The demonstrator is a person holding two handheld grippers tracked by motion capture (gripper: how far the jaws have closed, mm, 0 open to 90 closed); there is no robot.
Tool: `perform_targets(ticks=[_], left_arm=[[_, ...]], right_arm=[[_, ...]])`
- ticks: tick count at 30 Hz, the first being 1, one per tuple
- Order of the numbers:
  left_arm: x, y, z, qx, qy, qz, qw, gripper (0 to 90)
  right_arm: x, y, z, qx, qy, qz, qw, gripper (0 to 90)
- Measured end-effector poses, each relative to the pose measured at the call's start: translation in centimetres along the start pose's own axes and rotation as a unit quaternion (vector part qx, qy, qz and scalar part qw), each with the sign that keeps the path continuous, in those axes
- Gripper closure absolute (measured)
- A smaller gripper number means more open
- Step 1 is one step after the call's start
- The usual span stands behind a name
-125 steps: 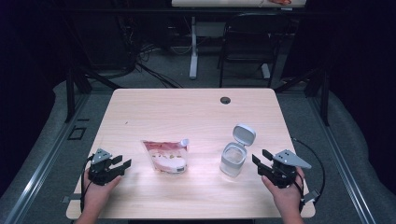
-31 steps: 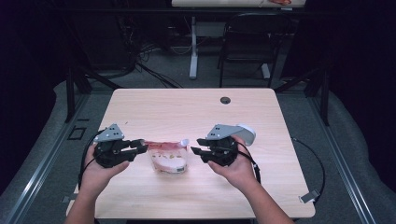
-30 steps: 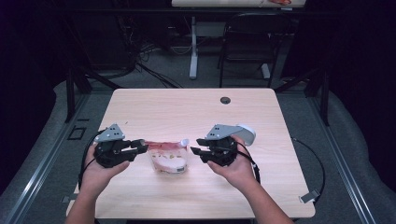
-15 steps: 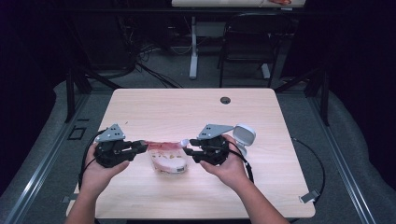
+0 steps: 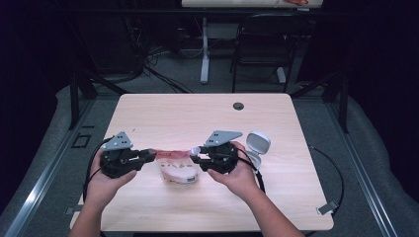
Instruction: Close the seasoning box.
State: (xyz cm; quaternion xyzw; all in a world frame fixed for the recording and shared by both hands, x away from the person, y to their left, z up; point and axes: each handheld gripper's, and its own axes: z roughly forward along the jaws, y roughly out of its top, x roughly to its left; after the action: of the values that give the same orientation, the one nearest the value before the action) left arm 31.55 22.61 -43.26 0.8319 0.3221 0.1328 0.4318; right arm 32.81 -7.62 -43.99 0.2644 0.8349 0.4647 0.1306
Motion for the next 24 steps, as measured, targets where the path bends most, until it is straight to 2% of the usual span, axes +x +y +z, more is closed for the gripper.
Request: perform_targets(ticks=[10,14,24], left_arm=[[-0.15,0.04,0.13,0.001,0.007,0.011,0.9999,75.9],[-0.13,0.00,0.15,0.001,0.006,0.006,1.0000,76.2],[-0.10,-0.02,0.08,0.002,0.008,0.009,0.9999,84.1]], right_arm=[[-0.09,0.05,0.01,-0.001,0.000,0.000,1.0000,64.1],[-0.07,0.04,-0.02,-0.003,0.002,0.000,1.0000,65.1],[-0.18,0.09,-0.10,-0.002,0.004,-0.002,1.0000,66.4]])
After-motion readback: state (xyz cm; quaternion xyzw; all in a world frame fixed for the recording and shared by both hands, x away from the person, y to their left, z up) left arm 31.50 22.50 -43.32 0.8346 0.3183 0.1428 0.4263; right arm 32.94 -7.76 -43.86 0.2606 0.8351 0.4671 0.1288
